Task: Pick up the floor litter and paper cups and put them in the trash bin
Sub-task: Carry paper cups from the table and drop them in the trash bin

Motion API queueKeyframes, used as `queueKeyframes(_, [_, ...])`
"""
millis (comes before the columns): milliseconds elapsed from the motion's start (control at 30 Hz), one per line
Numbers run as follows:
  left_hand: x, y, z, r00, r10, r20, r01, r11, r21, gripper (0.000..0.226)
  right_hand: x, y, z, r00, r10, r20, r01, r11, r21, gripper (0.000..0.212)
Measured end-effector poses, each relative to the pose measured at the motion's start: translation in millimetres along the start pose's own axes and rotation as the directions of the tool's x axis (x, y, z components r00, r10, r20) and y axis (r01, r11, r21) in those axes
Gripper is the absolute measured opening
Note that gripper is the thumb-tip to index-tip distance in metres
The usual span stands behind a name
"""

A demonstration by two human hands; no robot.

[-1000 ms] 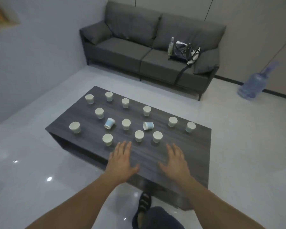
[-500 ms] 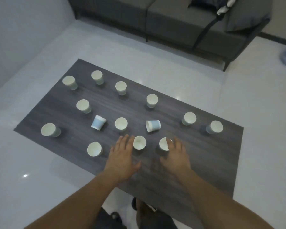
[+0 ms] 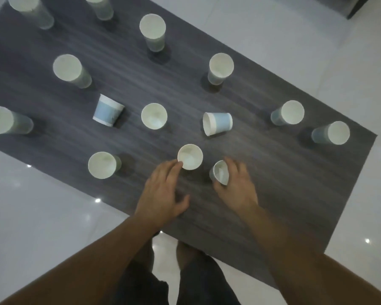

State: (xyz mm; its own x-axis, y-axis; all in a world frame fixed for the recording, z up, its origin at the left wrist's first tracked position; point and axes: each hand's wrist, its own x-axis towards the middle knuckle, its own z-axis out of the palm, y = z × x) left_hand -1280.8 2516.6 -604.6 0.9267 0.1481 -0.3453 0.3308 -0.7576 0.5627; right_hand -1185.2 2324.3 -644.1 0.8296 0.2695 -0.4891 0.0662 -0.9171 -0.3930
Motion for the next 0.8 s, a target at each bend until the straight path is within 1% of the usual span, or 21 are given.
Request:
queueKeyframes(133, [-13.1, -11.2, 0.2, 0.997, 0.026, 0.067, -0.023, 0.999, -0.033, 0.088, -42.9, -31.1, 10.8, 0.999, 0.004, 0.034, -0.01, 0.983, 0.185, 0.073])
queueKeyframes(233, [-25.6, -20.6, -6.5, 0.992, 0.042, 0.12, -0.029, 0.994, -0.109, 0.089, -64.2, -61.5, 18.3, 0.998, -0.021, 0.063, 0.0, 0.951, 0.309, 0.076])
queueKeyframes(333, [-34.1, -30.7, -16.0, 0.993, 0.071, 0.097, -0.05, 0.978, -0.203, 0.086, -72.2, -92.0, 23.9, 0.986, -0.107, 0.124, 0.048, 0.913, 0.406, 0.072])
queueKeyframes(400, [-36.3, -38.5, -23.0, 0.997, 0.027, 0.079, -0.006, 0.968, -0.253, 0.081, -70.9, -103.9, 25.6, 0.969, -0.187, 0.159, 0.098, 0.888, 0.449, 0.069])
queueKeyframes(433, [-37.0, -43.2, -25.2, 0.998, -0.007, 0.06, 0.023, 0.962, -0.272, 0.078, -67.8, -106.7, 24.7, 0.967, -0.209, 0.144, 0.124, 0.884, 0.451, 0.068])
queueKeyframes(467, [-37.9, -48.5, -26.8, 0.999, -0.041, 0.033, 0.049, 0.958, -0.282, 0.076, -62.2, -107.7, 22.7, 0.972, -0.214, 0.092, 0.154, 0.888, 0.432, 0.069])
queueKeyframes(500, [-39.3, -54.1, -28.1, 0.997, -0.074, 0.009, 0.073, 0.956, -0.283, 0.075, -54.1, -107.9, 20.1, 0.979, -0.205, 0.007, 0.186, 0.903, 0.387, 0.071])
queueKeyframes(567, [-44.1, -64.9, -29.5, 0.991, -0.136, -0.012, 0.127, 0.954, -0.271, 0.075, -31.7, -106.7, 15.8, 0.964, -0.193, -0.18, 0.231, 0.947, 0.221, 0.071])
queueKeyframes(600, [-47.7, -69.7, -29.1, 0.986, -0.165, -0.013, 0.156, 0.951, -0.268, 0.077, -18.8, -105.6, 15.6, 0.955, -0.199, -0.219, 0.229, 0.966, 0.119, 0.075])
queueKeyframes(633, [-51.9, -74.0, -28.1, 0.982, -0.19, -0.013, 0.18, 0.945, -0.272, 0.079, -6.7, -104.4, 16.2, 0.959, -0.207, -0.194, 0.215, 0.976, 0.02, 0.081])
queueKeyframes(700, [-60.3, -78.9, -26.4, 0.975, -0.221, -0.016, 0.207, 0.935, -0.288, 0.082, 13.3, -101.0, 19.9, 0.98, -0.197, -0.014, 0.193, 0.969, -0.154, 0.088])
queueKeyframes(767, [-66.6, -79.5, -26.4, 0.973, -0.228, -0.024, 0.211, 0.932, -0.295, 0.082, 24.1, -94.7, 27.1, 0.97, -0.184, 0.159, 0.223, 0.933, -0.281, 0.084])
queueKeyframes(800, [-68.9, -79.0, -27.7, 0.972, -0.232, -0.031, 0.213, 0.933, -0.29, 0.081, 25.0, -92.8, 30.7, 0.963, -0.18, 0.202, 0.236, 0.924, -0.301, 0.078])
